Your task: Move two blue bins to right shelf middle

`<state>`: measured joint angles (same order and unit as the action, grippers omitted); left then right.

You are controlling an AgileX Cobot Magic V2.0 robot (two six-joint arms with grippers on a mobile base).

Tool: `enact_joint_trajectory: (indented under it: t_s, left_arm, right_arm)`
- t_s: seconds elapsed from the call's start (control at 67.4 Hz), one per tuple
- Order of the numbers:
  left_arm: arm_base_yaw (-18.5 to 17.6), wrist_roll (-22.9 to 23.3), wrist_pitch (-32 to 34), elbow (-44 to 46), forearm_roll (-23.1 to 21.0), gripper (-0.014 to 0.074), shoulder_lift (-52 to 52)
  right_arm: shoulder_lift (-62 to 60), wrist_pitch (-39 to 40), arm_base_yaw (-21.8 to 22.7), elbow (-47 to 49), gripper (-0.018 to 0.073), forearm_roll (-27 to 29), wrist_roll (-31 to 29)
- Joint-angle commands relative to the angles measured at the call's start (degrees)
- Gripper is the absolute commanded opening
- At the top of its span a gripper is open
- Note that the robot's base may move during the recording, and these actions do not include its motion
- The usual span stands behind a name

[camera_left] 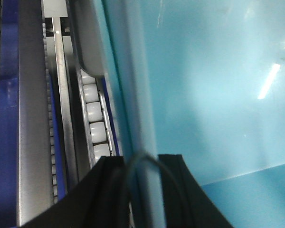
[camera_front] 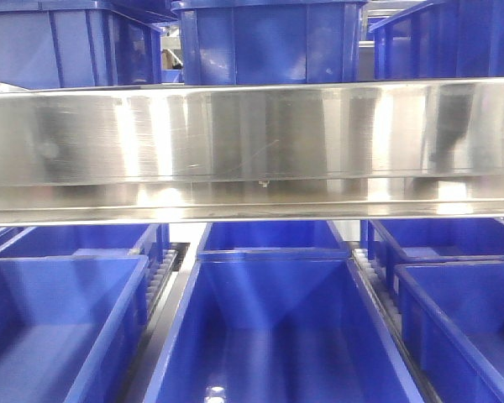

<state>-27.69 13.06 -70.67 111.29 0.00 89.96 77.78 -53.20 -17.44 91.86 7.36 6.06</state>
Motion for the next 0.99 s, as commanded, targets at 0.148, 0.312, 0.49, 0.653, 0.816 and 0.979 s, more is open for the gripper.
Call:
enact_joint_trajectory:
  t_s: [0.148,0.312,0.49,0.653,0.816,0.979]
  left_arm:
    - [-0.02,-0.87,2.84,1.05,-0.84,-0.0111,-1.38]
    - [-0.02,-0.87,2.95,1.05,-0.84,-0.0111,-1.38]
    - [-0.02,-0.87,4.04,1.05,-0.84,-0.0111,-1.38]
    - [-0.02,-0.87,6.32,1.05,-0.84,-0.0111,-1.38]
    - [-0.02,-0.87,9.37,1.05,-0.84,-0.0111,-1.38]
    - [-0.02,-0.87,13.22,1.05,-0.84,-0.0111,-1.38]
  right_arm:
    - [-1.49,6.12,0.09,0.78,-0.0154,-0.5,-0.94]
    - [-1.49,6.12,0.09,0.78,-0.0154,-0.5,-0.94]
    - [-1.49,6.12,0.09,0.78,-0.0154,-0.5,-0.94]
    - [-1.49,6.12,0.09,0.78,-0.0154,-0.5,-0.94]
    - [-1.49,6.12,0.09,0.78,-0.0154,-0.5,-0.94]
    - [-1.49,6.12,0.09,0.78,-0.0154,-0.5,-0.94]
